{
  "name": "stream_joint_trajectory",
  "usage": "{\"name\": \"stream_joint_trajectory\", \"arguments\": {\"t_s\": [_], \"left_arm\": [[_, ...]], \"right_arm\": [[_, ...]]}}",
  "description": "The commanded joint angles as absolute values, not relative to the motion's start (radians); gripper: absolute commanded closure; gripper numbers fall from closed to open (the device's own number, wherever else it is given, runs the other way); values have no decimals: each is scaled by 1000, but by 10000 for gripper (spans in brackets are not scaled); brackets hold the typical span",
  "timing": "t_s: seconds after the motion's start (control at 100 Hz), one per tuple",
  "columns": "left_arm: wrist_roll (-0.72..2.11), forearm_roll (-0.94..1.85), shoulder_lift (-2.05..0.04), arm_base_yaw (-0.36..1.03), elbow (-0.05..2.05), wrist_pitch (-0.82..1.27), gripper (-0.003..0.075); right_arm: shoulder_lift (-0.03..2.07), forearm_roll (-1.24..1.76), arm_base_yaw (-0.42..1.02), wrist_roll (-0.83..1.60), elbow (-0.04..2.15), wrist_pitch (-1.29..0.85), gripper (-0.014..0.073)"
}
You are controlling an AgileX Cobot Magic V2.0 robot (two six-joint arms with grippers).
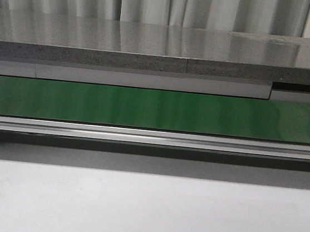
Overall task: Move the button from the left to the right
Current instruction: 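Lower the button onto the green mat, open right gripper, withdraw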
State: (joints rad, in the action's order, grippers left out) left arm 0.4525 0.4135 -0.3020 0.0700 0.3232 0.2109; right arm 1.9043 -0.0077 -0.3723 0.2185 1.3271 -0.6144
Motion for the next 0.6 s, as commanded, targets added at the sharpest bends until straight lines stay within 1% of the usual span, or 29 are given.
{"name": "stream_joint_trajectory", "arguments": {"t_s": [0.0,0.07,0.17,0.59], "left_arm": [[452,427,-308,77,353,140,739],[452,427,-308,77,353,142,739],[452,427,-308,77,353,142,739],[452,427,-308,77,353,142,739]], "right_arm": [[1858,-6,-381,228,1359,-592,189],[1858,-6,-383,228,1359,-597,165],[1858,0,-383,228,1359,-597,155],[1816,47,-383,228,1359,-586,155]]}}
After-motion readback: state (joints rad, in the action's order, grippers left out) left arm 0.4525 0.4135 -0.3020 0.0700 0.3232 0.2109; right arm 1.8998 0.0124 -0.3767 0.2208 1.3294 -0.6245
